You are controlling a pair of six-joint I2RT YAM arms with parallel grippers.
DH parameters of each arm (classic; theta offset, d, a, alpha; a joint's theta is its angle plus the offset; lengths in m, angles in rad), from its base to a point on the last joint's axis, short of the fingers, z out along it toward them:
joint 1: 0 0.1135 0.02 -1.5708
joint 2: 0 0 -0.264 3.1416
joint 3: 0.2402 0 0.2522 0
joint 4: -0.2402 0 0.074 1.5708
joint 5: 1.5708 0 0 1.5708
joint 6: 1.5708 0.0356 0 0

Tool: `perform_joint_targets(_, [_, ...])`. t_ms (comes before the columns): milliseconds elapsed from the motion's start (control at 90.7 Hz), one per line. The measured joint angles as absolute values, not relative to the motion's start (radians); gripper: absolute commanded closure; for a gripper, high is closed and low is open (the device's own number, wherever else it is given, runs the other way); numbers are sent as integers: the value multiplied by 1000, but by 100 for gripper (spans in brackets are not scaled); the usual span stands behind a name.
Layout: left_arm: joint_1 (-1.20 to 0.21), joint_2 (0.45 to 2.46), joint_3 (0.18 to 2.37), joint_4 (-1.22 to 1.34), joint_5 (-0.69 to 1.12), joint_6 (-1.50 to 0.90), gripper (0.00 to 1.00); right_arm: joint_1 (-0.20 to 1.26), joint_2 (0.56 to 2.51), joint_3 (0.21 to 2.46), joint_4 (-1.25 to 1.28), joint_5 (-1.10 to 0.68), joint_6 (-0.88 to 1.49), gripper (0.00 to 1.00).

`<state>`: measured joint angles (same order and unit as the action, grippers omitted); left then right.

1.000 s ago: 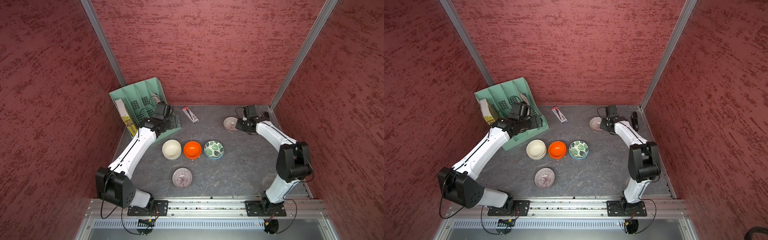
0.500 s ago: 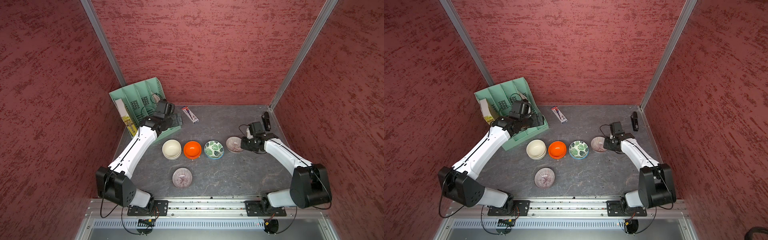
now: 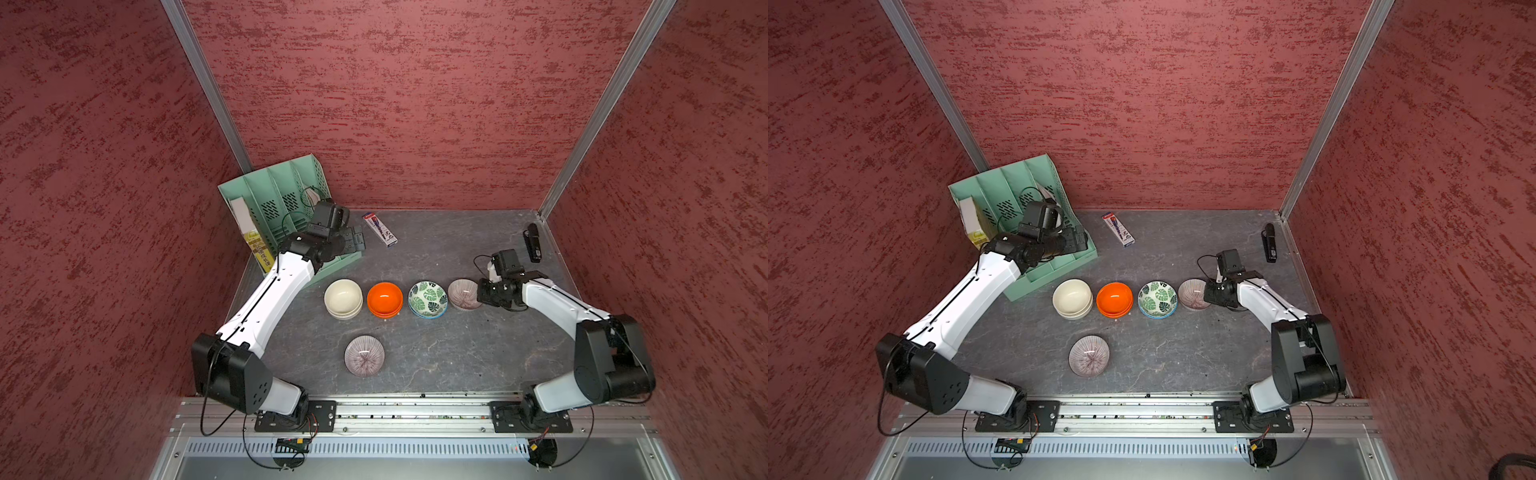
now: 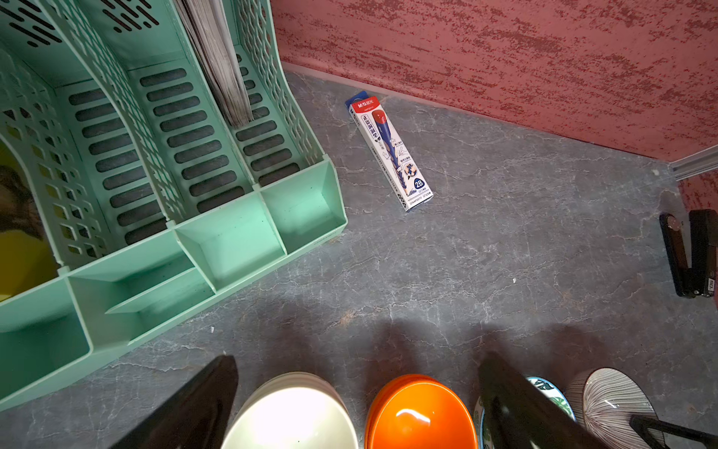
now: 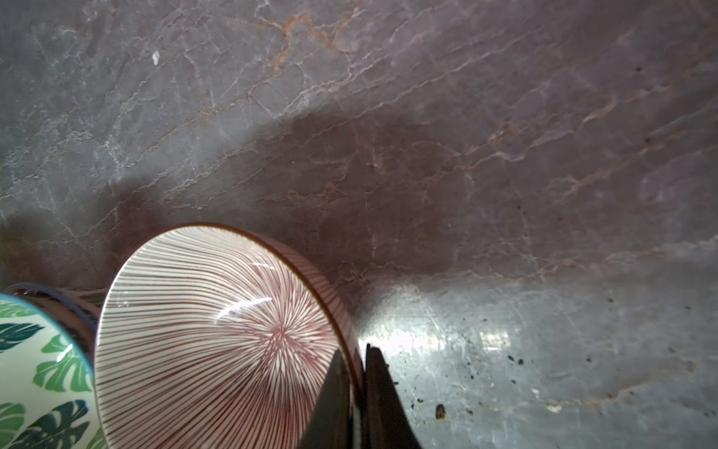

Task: Stack the bowls
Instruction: Place the bowl at the center of the board.

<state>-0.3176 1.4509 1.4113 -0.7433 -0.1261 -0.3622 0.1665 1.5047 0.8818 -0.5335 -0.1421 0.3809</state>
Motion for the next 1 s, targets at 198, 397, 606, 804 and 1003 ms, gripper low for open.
perform_joint_targets(198, [-318, 1451, 1411, -744, -135, -362, 0, 167, 1507, 870, -519, -142, 380, 100])
perform_joint_targets(397, [-318, 1451, 1411, -744, -136, -362, 0, 167, 1478, 831, -493, -141, 381, 100])
perform_joint_targets(606, [-323, 1451, 1411, -745, -138, -362, 0, 167, 1425, 785, -495, -131, 385, 100])
perform_joint_targets(804, [-328, 1451, 1411, -747, -140, -362, 0, 166, 1423, 783, -495, -129, 389, 89])
perform_joint_targets(1003, [-328, 1450, 1411, -748, -143, -362, 0, 167, 1433, 783, -488, -123, 401, 74])
